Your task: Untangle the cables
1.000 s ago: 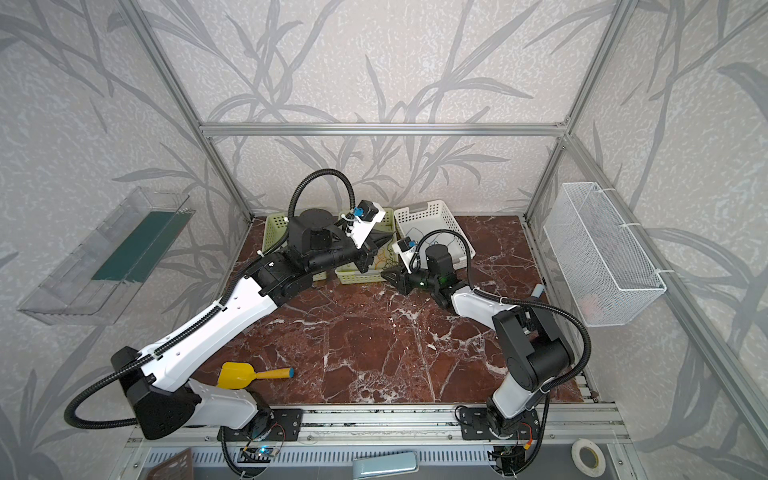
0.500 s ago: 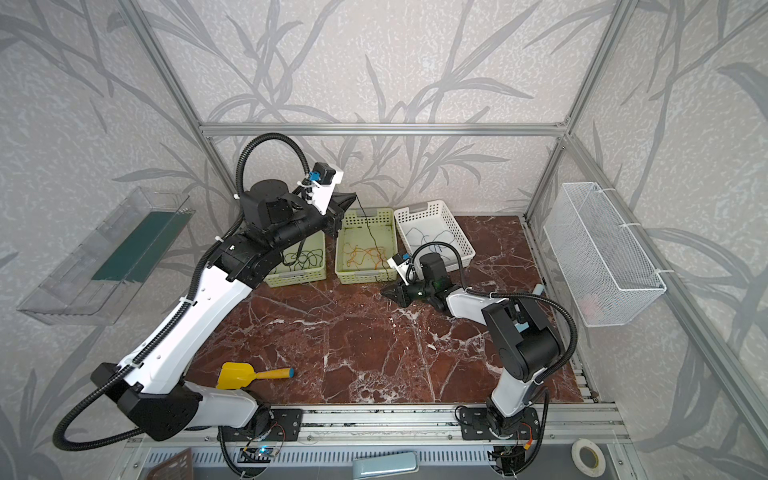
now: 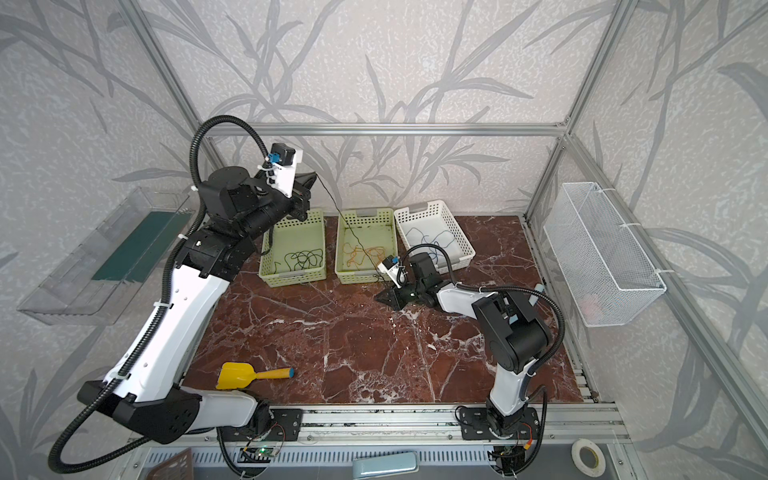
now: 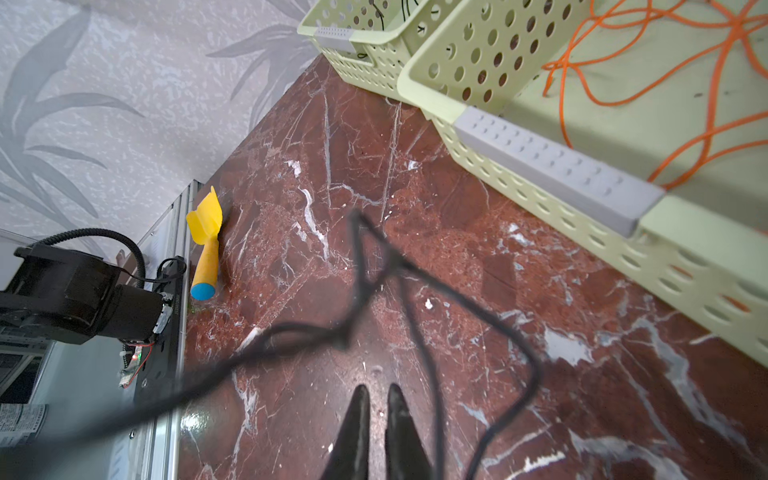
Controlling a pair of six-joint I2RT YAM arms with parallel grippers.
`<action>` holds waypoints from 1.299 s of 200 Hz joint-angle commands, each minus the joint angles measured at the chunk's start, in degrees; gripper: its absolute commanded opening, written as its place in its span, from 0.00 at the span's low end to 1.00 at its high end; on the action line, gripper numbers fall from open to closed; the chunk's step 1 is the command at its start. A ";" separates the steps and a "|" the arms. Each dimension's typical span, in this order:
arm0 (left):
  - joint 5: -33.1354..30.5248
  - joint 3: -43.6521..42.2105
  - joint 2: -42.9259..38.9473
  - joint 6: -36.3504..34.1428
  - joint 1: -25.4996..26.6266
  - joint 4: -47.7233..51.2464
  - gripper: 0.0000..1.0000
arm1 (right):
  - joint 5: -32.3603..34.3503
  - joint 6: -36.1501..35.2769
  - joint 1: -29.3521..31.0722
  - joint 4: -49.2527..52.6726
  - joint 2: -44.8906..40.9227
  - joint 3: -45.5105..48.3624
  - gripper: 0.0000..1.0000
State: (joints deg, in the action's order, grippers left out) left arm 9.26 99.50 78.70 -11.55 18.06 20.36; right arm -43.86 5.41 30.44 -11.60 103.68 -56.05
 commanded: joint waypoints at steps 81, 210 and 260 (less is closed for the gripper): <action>-2.59 6.48 8.50 1.38 -9.76 6.23 0.00 | 0.29 -2.36 0.74 8.29 2.46 -10.39 0.06; 8.28 7.69 5.73 7.53 -6.11 7.42 0.00 | 1.48 -0.04 2.72 -2.50 14.54 -29.66 0.72; 10.40 6.82 2.91 6.39 -2.40 8.51 0.00 | -0.88 -1.69 2.72 -4.38 14.89 -28.64 0.71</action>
State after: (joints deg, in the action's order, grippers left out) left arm 17.15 106.76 83.90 -4.51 14.44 27.62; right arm -42.44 5.10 33.17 -13.30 117.86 -84.20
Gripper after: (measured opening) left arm 0.053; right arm 0.717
